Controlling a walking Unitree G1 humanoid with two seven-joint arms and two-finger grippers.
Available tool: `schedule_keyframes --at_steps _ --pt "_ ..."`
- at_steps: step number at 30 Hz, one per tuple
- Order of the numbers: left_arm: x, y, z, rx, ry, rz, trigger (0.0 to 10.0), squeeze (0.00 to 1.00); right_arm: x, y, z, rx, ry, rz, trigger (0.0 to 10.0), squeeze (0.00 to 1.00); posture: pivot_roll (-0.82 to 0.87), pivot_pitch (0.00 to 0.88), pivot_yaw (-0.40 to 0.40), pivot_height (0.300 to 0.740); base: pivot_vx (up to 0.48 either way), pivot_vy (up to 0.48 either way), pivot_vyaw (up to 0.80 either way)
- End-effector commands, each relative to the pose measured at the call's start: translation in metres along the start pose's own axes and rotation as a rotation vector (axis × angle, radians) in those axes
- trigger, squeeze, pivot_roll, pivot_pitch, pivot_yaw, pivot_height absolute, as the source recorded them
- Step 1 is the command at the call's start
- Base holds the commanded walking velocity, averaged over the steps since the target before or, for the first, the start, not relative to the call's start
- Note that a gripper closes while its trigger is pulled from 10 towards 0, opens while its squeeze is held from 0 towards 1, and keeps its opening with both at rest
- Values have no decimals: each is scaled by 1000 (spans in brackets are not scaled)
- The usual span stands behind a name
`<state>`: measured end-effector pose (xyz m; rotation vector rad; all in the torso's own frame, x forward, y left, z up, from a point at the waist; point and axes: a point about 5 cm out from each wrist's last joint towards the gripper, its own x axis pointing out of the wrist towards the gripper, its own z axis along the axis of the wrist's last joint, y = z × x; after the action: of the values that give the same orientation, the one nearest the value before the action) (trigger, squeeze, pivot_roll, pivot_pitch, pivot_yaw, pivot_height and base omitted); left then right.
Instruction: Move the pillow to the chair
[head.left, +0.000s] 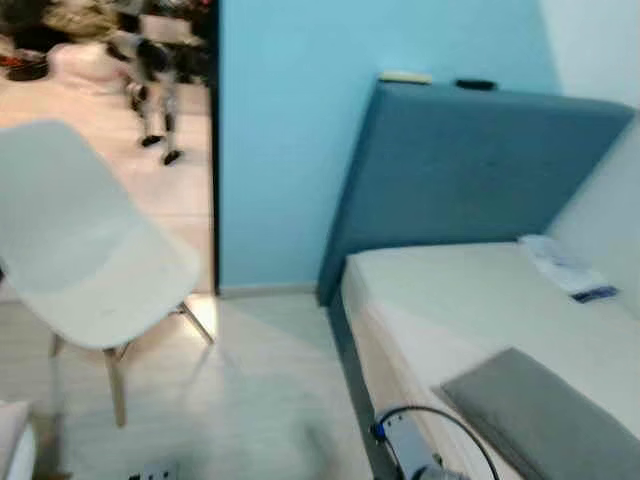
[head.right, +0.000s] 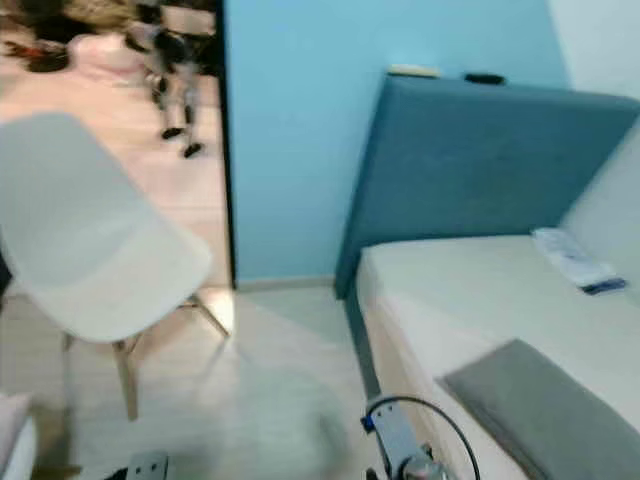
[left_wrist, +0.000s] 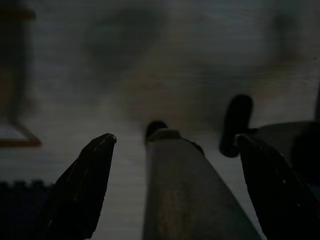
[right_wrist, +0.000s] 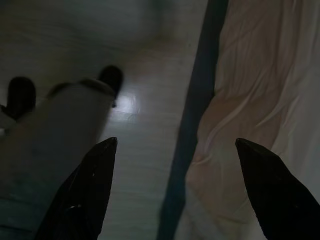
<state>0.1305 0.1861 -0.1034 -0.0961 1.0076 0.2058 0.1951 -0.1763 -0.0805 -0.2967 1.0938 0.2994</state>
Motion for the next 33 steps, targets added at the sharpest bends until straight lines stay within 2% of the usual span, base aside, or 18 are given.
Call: schedule_keyframes --at_steps 1,12,24,33 --pt "-3 -4 -13 14 49 -14 10000 0 -1 -3 1 -10 -3 -9 10000 0 63 27 -126 740 0 0 -763" --pt "-2 -4 -10 10 34 -4 10000 0 0 -1 8 -17 -19 -1 10000 0 61 6 -126 740 0 0 -763" --pt "3 -7 18 28 -78 -15 10000 0 1 4 19 14 -88 14 10000 0 56 15 -116 740 0 0 -727" --pt "5 -18 37 69 -165 -50 10000 0 -1 9 41 68 -226 59 10000 0 37 19 -117 740 0 0 0"
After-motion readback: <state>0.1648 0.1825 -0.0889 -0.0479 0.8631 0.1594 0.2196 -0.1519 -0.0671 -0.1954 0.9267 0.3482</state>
